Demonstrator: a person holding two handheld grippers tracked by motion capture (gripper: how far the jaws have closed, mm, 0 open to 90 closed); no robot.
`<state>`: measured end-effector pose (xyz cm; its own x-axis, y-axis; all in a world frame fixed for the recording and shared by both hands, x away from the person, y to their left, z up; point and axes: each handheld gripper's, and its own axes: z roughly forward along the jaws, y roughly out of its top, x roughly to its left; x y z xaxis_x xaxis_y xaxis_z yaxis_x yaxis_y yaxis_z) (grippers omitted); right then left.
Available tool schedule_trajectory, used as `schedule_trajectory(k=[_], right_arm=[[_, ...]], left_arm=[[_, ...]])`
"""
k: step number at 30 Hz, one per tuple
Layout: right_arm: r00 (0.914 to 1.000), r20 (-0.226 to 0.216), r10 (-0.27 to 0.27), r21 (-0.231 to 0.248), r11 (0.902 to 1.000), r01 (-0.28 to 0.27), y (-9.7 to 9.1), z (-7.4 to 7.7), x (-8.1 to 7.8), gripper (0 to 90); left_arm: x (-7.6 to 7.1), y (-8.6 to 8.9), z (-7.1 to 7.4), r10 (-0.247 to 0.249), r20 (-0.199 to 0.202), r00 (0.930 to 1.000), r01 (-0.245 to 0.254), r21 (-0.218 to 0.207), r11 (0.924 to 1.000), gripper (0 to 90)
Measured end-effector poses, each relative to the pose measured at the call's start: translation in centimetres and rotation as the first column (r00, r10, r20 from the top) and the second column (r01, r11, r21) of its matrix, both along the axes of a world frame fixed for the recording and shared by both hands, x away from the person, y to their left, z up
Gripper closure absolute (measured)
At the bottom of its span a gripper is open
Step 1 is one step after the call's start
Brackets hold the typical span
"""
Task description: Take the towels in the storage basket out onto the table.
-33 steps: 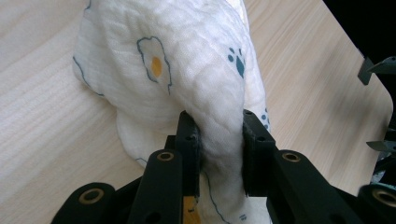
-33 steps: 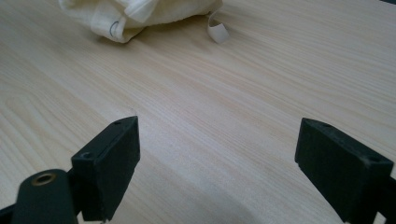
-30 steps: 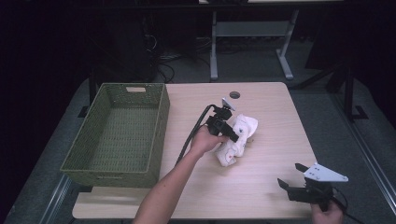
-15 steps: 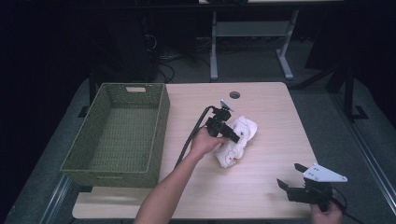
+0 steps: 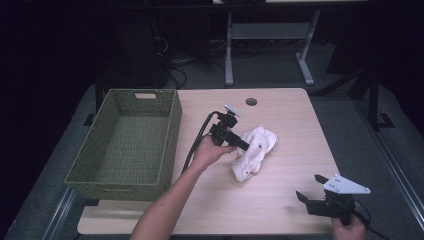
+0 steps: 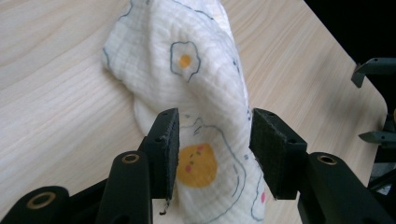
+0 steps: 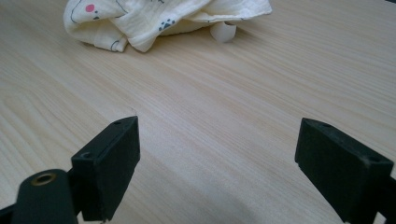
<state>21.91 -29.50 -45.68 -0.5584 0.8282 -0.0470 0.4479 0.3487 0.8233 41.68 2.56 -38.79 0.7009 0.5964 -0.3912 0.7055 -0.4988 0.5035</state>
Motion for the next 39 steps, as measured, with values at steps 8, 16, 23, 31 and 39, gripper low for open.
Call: schedule_trajectory(k=[8,16,23,31,39], right_arm=[[1.0000,-0.003,-0.001,-0.001,1.0000,0.001,0.1,0.0,0.1,13.6],[1.0000,-0.002,0.004,-0.004,1.0000,-0.004,0.0,0.0,0.1,13.6],[1.0000,-0.009,-0.001,-0.007,1.0000,0.001,0.0,0.0,0.0,13.7],[0.9999,-0.008,-0.009,-0.005,0.9999,0.009,-0.2,-0.2,-0.1,13.6],[0.9998,-0.015,-0.010,-0.015,0.9998,0.010,-0.2,-0.2,-0.1,13.6]], left_arm=[[-0.7,0.9,0.6,-0.008,0.030,0.9995,0.009,-0.006,0.9999,47.4],[-1.9,1.6,0.3,-0.029,0.054,0.9981,0.028,0.006,0.9996,42.2],[-2.5,1.4,0.5,-0.040,0.059,0.9974,0.040,-0.005,0.9992,38.0],[-3.4,2.0,0.3,-0.057,0.069,0.9960,0.057,-0.003,0.9984,37.5],[-4.3,3.2,0.3,-0.051,0.071,0.9962,0.052,-0.022,0.9984,37.3]])
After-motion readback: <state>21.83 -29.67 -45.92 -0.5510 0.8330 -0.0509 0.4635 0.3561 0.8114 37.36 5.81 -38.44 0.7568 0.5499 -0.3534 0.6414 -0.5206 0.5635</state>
